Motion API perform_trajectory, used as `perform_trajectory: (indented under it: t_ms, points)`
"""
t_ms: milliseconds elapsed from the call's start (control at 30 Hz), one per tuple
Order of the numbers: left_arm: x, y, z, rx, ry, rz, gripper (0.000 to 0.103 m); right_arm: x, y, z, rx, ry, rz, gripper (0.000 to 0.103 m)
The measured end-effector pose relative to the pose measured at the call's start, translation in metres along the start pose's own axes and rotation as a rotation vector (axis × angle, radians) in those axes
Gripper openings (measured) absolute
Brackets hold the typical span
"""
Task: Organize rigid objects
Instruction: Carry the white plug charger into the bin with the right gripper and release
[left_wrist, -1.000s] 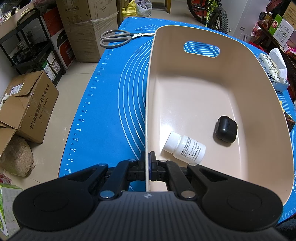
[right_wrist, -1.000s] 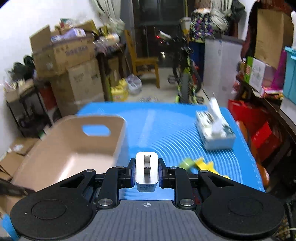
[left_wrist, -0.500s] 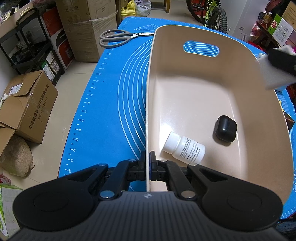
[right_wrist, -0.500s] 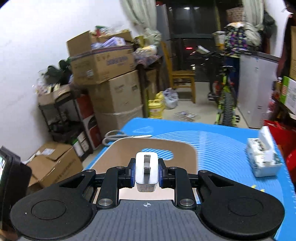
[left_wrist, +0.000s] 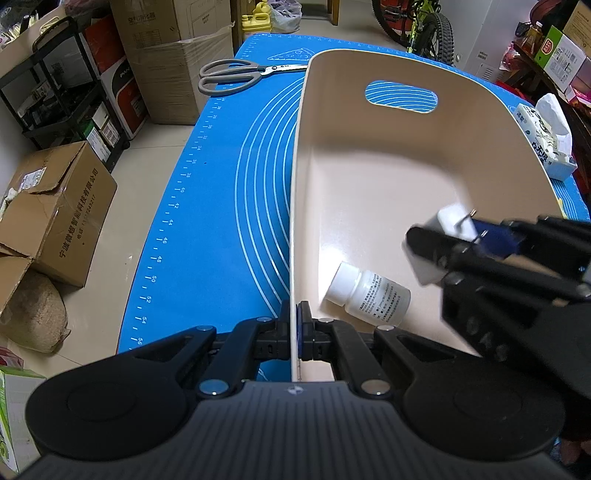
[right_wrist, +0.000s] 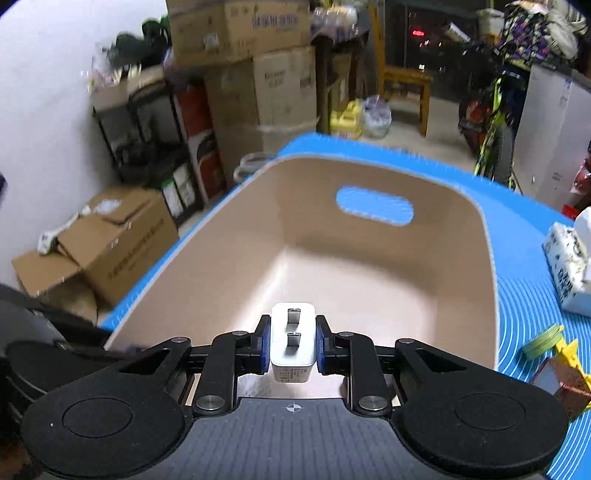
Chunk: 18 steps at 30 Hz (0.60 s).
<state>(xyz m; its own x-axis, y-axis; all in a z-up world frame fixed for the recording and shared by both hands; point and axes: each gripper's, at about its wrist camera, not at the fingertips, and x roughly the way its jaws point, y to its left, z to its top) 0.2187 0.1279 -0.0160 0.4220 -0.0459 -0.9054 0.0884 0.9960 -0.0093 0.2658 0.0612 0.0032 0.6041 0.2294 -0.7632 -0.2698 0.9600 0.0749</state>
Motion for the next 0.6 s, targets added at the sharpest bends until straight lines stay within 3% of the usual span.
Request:
perform_trajectory:
  t_ms: [300, 433, 500, 600]
  points:
    - [0.0, -0.001, 0.0, 0.002, 0.0, 0.0, 0.004, 0.016, -0.007, -0.01, 0.046, 0.112, 0.001, 0.032]
    - [-0.001, -0.001, 0.0, 0.005, -0.001, -0.001, 0.004, 0.012, -0.013, -0.008, 0.087, 0.099, 0.01, 0.032]
    - [-0.001, -0.001, 0.0, 0.004, 0.0, -0.002, 0.004, 0.005, -0.018, -0.009, 0.099, 0.082, 0.012, 0.044]
    - [-0.001, -0.001, 0.0, 0.004, 0.0, -0.001, 0.004, -0.007, -0.029, -0.006, 0.124, 0.041, 0.014, 0.054]
